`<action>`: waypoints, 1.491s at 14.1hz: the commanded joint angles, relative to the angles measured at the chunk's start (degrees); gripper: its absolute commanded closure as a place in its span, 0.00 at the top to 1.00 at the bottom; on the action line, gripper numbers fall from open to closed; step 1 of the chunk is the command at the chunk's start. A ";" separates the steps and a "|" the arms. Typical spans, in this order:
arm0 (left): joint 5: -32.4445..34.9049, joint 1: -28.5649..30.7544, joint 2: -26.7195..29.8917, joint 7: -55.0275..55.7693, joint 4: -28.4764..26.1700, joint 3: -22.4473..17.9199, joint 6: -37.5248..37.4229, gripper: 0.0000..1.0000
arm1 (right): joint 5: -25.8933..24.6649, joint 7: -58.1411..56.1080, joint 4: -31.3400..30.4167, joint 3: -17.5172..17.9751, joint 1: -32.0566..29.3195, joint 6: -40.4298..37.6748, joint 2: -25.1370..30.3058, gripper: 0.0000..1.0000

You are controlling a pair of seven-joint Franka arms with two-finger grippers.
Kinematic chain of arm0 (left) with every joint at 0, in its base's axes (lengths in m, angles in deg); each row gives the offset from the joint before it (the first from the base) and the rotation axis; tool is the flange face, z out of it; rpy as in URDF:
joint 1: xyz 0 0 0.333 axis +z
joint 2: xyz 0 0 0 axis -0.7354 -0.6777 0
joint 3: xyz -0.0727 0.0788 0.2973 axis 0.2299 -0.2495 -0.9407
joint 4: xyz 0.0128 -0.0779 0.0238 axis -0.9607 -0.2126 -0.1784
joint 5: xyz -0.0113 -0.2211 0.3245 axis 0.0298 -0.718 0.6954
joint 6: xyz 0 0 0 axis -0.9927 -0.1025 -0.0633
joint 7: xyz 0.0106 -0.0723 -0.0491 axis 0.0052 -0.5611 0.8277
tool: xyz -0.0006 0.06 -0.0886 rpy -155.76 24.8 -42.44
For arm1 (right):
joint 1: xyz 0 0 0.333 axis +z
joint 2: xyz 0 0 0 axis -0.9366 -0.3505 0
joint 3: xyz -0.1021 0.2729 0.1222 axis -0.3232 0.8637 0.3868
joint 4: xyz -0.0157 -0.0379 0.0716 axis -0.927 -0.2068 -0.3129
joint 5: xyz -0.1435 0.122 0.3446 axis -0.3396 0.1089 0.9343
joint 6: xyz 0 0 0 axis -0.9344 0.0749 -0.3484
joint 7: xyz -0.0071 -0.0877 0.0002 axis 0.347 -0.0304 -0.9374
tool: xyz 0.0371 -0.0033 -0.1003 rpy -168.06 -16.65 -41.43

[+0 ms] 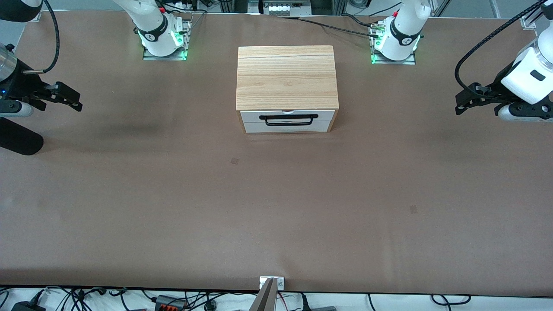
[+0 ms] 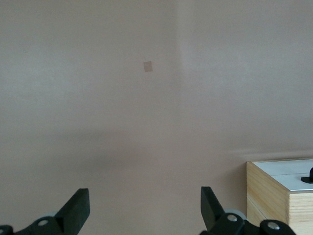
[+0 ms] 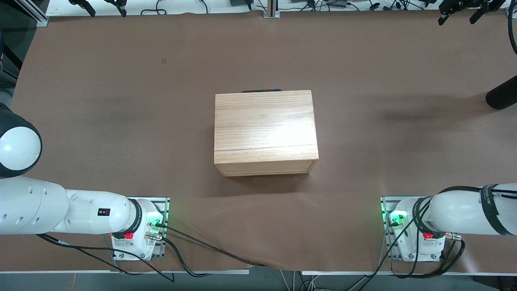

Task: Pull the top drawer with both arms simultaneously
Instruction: 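Move both grippers inward toward the white drawer's black handle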

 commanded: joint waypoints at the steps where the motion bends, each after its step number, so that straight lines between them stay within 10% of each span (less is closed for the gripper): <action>1: -0.54 -0.37 -0.89 -1.33 1.94 -0.39 -1.19 1.00 | -0.86 -0.43 -0.07 0.24 -0.05 -0.91 1.03 1.00; 10: -0.54 -0.28 -0.89 -1.33 1.94 -0.39 -2.24 1.00 | -0.77 -0.34 -0.07 0.42 0.04 -0.82 0.16 1.00; 21: -5.00 -0.37 -1.41 -1.59 1.77 -0.30 -16.02 1.00 | 0.89 -2.18 4.22 0.51 4.34 -0.47 -15.47 1.00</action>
